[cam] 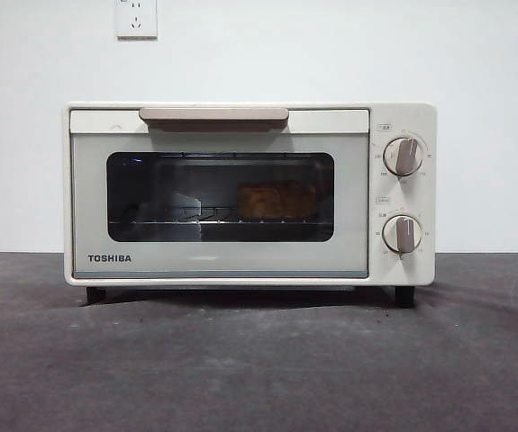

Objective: The left arm flap open the oven, the right arm pick bread and place it into oven, the left arm flap close the oven

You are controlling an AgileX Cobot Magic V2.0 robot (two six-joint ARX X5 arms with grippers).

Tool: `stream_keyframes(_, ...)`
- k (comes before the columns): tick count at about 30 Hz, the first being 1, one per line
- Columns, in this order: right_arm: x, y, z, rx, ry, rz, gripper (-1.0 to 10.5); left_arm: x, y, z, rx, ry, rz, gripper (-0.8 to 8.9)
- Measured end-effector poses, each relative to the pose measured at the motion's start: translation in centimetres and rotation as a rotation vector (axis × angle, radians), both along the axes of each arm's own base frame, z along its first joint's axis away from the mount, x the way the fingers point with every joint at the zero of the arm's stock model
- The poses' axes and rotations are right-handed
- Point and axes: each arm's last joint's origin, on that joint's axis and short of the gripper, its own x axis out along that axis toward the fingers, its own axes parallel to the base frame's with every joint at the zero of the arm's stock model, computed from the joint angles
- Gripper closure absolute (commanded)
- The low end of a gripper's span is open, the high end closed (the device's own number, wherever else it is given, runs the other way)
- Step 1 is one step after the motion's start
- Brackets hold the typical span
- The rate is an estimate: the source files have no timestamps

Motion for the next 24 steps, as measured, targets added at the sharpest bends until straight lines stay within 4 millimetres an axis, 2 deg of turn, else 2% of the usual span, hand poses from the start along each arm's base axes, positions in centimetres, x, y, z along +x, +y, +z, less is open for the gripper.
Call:
stream_keyframes(6, 0.1, -0.2, 0.1, -0.019, -0.036, -0.038, 9.4, 0.0, 0.0, 0.0, 0.0, 0.0, 0.0, 7.86)
stream_keyframes(9, 0.4, -0.6, 0.3, 0.004, -0.108, -0.122, 9.4, 0.0, 0.0, 0.0, 0.0, 0.0, 0.0, 7.86)
stream_keyframes(12, 1.0, -1.4, -0.8, 0.043, -0.183, -0.192, 9.4, 0.0, 0.0, 0.0, 0.004, 0.0, -0.001, 7.86)
stream_keyframes(15, 1.7, -2.4, -3.1, 0.069, -0.295, -0.285, 9.4, 0.0, 0.0, 0.0, 0.007, 0.0, -0.001, 7.86)
stream_keyframes(19, 2.5, -4.1, -7.7, 0.002, -0.476, -0.474, 9.4, 0.0, 0.0, 0.0, 0.007, 0.0, -0.001, 7.85)
stream_keyframes(24, 2.8, -5.4, -13.5, -0.187, -0.492, -0.556, 9.4, 0.0, 0.0, 0.0, 0.008, 0.0, -0.001, 7.86)
